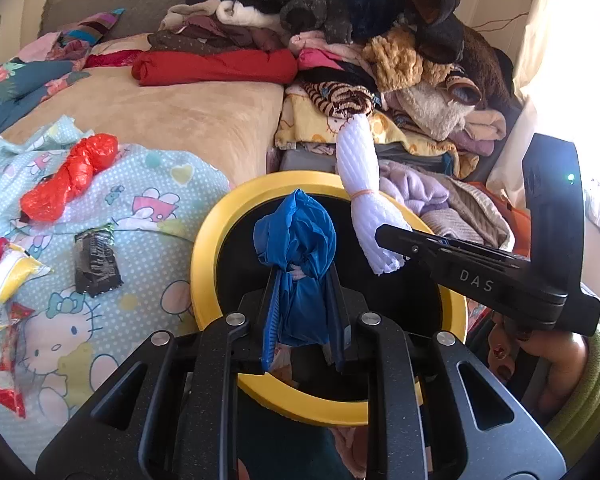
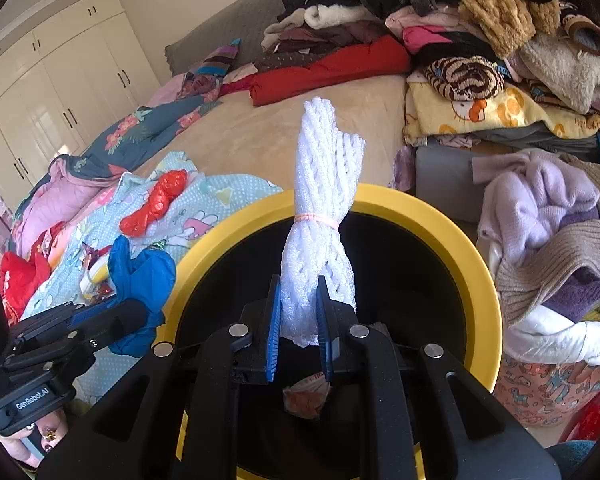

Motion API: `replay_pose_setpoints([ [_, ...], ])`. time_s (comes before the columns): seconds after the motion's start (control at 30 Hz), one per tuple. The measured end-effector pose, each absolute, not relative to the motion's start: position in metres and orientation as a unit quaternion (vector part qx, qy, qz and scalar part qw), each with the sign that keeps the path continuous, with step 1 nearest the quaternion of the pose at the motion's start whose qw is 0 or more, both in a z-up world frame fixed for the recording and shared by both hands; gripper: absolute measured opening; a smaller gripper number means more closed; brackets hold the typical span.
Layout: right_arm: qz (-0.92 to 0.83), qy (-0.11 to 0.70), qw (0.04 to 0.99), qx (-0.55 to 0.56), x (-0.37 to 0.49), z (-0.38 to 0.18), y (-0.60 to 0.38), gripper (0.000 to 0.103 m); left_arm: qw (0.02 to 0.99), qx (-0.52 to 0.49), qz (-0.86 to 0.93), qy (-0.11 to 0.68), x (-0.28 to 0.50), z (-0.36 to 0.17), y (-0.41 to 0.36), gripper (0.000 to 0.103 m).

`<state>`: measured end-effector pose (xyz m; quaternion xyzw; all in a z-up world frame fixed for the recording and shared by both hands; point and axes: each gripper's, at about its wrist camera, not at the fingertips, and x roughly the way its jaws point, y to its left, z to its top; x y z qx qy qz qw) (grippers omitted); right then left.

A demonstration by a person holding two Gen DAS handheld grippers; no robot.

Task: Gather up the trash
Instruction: 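Open both tools to drop the blue cloth and foam net into the bin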

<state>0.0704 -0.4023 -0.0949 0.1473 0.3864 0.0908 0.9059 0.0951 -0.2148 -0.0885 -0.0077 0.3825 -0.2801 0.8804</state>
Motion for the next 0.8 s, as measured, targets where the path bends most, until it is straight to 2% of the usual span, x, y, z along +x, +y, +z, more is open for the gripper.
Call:
replay_pose_setpoints([
  [0.13,0.092,0.394,0.902,0.149,0.072,-0.099,-0.403,0.016,0.876,-0.006,-0.282,0.392,0.1,-0.095,-0.219,0.015],
  [0.23,0.091,0.399,0.899,0.154,0.073,-0.101,-0.404,0.018,0.873,-0.004,-0.285,0.397,0.104,-0.1,-0.223,0.016],
  [0.27,0.089,0.402,0.898,0.157,0.074,-0.103,-0.406,0.023,0.871,-0.004,-0.287,0.398,0.107,-0.101,-0.223,0.016],
  [0.3,0.086,0.403,0.897,0.161,0.074,-0.103,-0.407,0.027,0.872,-0.002,-0.286,0.396,0.108,-0.101,-0.224,0.021],
  [0.37,0.071,0.401,0.897,0.17,0.073,-0.104,-0.412,0.044,0.876,-0.005,-0.276,0.395,0.112,-0.102,-0.22,0.034],
  [0.43,0.063,0.395,0.9,0.174,0.073,-0.103,-0.416,0.047,0.879,-0.016,-0.268,0.394,0.115,-0.101,-0.213,0.053],
  [0.47,0.058,0.392,0.901,0.176,0.072,-0.102,-0.419,0.05,0.883,-0.02,-0.261,0.389,0.115,-0.099,-0.21,0.058],
  [0.53,0.052,0.382,0.906,0.174,0.071,-0.1,-0.419,0.054,0.893,-0.015,-0.247,0.376,0.112,-0.094,-0.204,0.08],
  [0.63,0.05,0.366,0.914,0.167,0.069,-0.095,-0.417,0.06,0.903,-0.017,-0.234,0.36,0.109,-0.086,-0.195,0.092],
  [0.8,0.056,0.335,0.929,0.144,0.064,-0.082,-0.403,0.067,0.914,-0.015,-0.217,0.343,0.106,-0.076,-0.183,0.092],
])
